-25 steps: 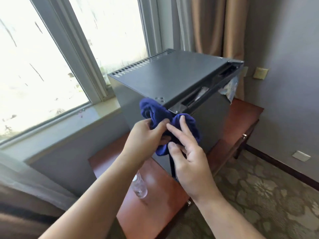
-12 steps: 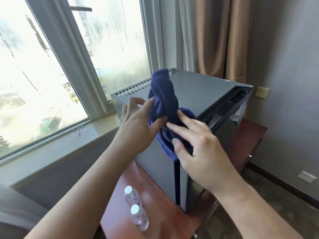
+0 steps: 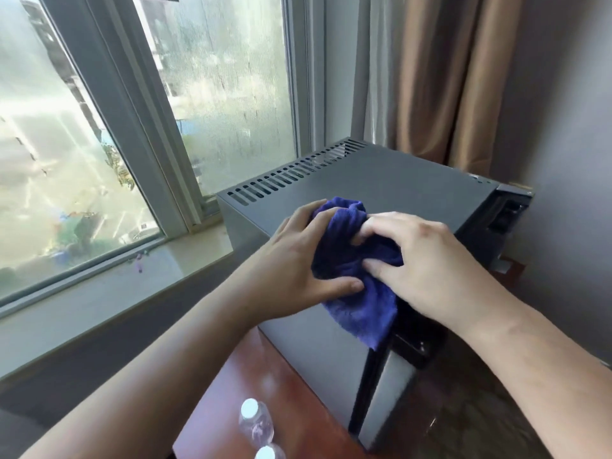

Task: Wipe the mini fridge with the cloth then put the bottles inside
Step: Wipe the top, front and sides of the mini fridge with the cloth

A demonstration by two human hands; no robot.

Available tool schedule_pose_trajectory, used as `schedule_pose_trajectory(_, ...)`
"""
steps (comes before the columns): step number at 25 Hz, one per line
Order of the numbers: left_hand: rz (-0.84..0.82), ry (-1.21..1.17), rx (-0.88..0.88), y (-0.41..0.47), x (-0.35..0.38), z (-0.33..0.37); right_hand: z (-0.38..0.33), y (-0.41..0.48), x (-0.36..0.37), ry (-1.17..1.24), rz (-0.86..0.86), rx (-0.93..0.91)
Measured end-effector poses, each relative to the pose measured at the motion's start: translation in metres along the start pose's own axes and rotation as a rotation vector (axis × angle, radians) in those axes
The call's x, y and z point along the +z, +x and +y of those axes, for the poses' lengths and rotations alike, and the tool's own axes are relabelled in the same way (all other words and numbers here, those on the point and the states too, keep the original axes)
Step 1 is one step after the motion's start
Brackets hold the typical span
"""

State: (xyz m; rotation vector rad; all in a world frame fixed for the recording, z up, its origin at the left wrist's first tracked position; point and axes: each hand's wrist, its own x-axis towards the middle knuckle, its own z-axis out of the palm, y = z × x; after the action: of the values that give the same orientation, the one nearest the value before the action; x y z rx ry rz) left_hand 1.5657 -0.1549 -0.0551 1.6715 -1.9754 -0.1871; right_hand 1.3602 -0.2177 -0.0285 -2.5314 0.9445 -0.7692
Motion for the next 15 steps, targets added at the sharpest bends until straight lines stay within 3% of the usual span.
schedule_pose_trajectory(10, 0.131, -0.066, -0.268, 0.042, -0.064, -0.129, -0.051, 0.162, 0.096, -0.099, -0.083, 0.031)
schedule_pose_trajectory(15, 0.089, -0.030, -0.249, 0.041, -0.067, -0.130, -0.049, 0.154, 0.096, -0.107, -0.071, 0.036)
